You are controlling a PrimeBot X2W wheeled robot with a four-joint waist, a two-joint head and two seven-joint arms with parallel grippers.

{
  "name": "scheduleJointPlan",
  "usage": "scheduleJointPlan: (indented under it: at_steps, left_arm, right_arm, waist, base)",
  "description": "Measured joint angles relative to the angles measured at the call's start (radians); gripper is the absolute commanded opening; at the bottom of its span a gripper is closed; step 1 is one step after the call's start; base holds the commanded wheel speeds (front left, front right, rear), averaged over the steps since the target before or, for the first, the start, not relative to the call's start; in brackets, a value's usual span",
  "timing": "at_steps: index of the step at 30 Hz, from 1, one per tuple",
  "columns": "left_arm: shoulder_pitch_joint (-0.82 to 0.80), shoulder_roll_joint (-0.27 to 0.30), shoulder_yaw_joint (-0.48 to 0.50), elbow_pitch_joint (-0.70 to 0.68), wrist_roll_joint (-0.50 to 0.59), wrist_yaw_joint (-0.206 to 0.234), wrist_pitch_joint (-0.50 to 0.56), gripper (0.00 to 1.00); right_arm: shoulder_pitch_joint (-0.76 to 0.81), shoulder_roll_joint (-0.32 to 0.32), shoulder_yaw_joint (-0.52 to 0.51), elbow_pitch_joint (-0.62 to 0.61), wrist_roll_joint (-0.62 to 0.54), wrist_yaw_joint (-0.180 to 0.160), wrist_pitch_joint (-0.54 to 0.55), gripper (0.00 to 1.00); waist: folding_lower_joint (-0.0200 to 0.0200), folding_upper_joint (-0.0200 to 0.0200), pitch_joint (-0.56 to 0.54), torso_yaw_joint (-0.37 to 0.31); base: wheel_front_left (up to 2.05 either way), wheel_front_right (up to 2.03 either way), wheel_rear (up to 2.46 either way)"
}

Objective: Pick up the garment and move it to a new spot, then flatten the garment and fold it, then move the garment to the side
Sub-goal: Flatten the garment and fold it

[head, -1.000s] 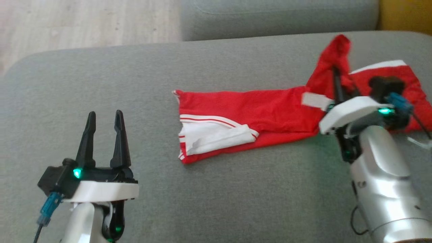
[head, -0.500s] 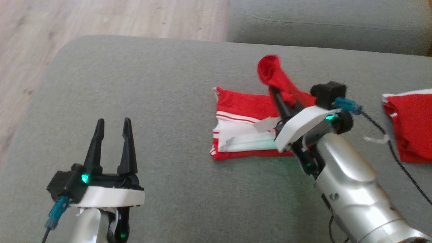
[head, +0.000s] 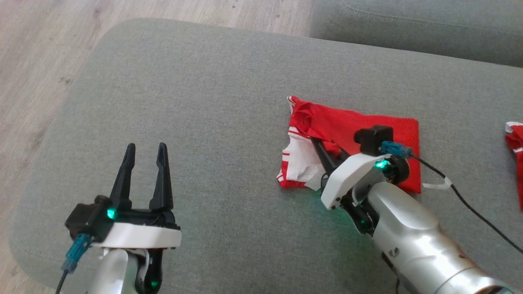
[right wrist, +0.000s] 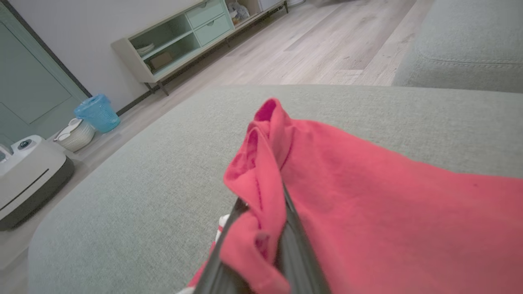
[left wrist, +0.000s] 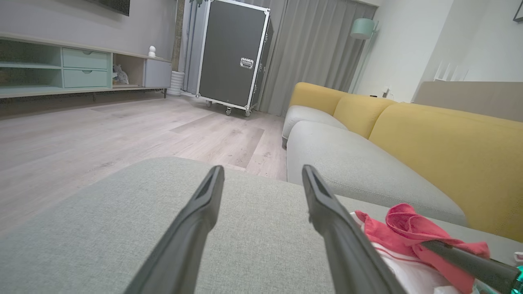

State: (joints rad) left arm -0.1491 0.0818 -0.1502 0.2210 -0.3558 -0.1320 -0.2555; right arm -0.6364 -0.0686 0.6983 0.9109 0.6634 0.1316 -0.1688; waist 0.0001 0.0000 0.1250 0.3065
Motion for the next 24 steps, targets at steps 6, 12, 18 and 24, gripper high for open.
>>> scheduleJointPlan:
  at_steps: [6, 12, 18, 24]
  left_arm:
    - [-0.008, 0.001, -0.007, 0.009, -0.006, 0.0, 0.0, 1.0]
    - [-0.008, 0.004, -0.002, 0.005, -0.006, 0.0, 0.0, 1.0]
    - [-0.006, 0.006, 0.028, -0.02, -0.005, 0.0, 0.0, 1.0]
    - [0.0, 0.002, 0.044, -0.038, -0.004, 0.0, 0.0, 1.0]
  right_arm:
    - [-0.013, 0.0, 0.098, -0.026, 0.105, 0.0, -0.041, 1.0]
    - [-0.064, 0.001, 0.105, -0.032, 0.171, 0.0, -0.074, 1.0]
    - [-0.118, 0.001, -0.109, -0.042, -0.029, 0.0, -0.081, 1.0]
    - [-0.034, -0.026, -0.414, -0.143, -0.354, 0.0, -0.082, 1.0]
  waist:
    - [0.0, 0.0, -0.001, -0.017]
    - [-0.0001, 0.0, -0.016, -0.066]
    - [-0.0001, 0.0, -0.034, -0.137]
    - [-0.0001, 0.0, -0.053, -0.213]
  base:
    - [0.0, 0.0, 0.0]
    - [0.0, 0.0, 0.0]
    - [0.0, 0.0, 0.0]
    - [0.0, 0.0, 0.0]
